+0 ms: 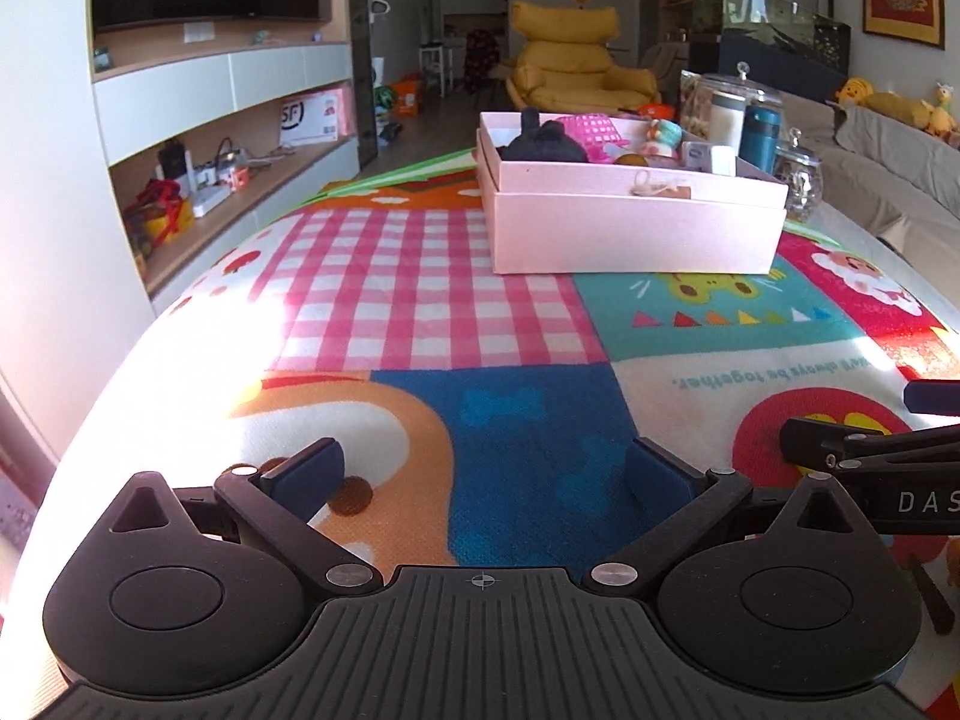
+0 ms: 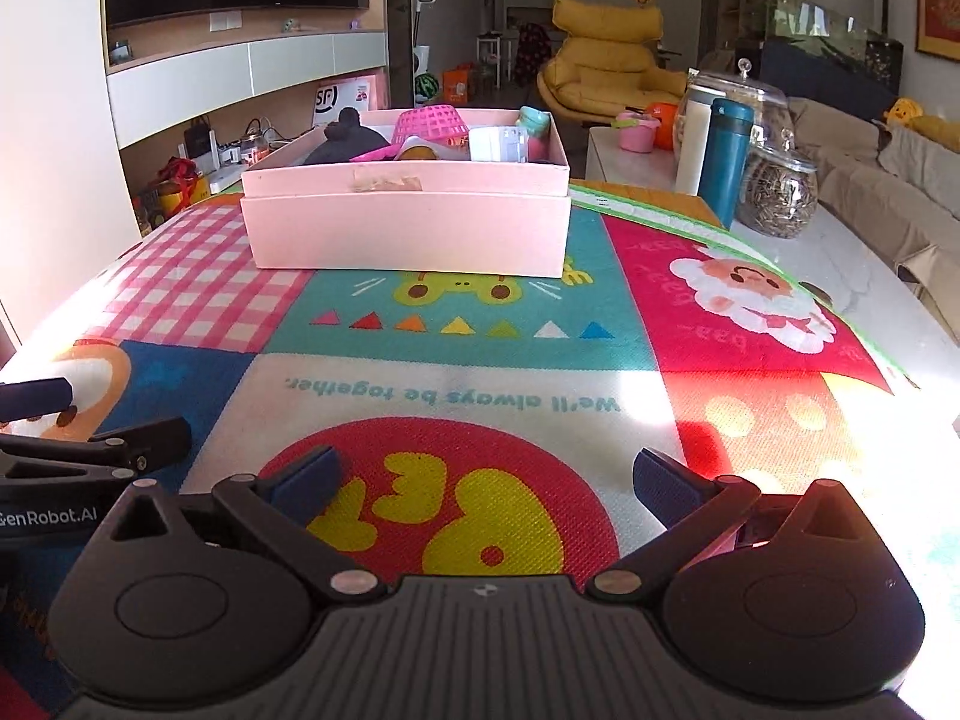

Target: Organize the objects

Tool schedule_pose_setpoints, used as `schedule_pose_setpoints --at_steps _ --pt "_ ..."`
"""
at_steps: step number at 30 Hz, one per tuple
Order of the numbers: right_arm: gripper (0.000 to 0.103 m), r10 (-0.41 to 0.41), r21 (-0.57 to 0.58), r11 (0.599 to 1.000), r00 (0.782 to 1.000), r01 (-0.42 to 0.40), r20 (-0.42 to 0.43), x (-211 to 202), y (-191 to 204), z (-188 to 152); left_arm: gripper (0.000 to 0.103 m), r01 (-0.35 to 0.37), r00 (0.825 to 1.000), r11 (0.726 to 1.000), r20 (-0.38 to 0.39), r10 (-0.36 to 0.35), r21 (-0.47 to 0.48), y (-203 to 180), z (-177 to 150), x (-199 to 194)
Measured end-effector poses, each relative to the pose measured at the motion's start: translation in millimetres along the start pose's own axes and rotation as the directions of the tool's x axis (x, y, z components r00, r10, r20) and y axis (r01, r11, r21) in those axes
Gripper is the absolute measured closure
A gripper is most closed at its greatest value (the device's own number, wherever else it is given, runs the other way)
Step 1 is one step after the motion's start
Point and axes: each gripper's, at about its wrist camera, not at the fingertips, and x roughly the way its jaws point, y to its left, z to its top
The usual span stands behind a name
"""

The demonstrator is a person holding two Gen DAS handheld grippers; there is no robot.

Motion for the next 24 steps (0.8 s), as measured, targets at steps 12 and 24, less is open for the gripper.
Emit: schedule_pose_setpoints --at_steps 12,24 --pt "0.0 -0.016 0.014 1.0 1.0 0.016 0.015 -0.3 2.0 -2.1 0.0 -0.005 1.0 1.0 0.002 0.005 -0.006 -1.3 0.1 -1.2" --pt "0.0 -0.008 0.017 1.0 1.0 0.008 0.026 2.5 1.5 -3.0 0.0 -0.006 1.0 1.0 0.001 0.006 -0.005 -1.2 0.0 -1.1"
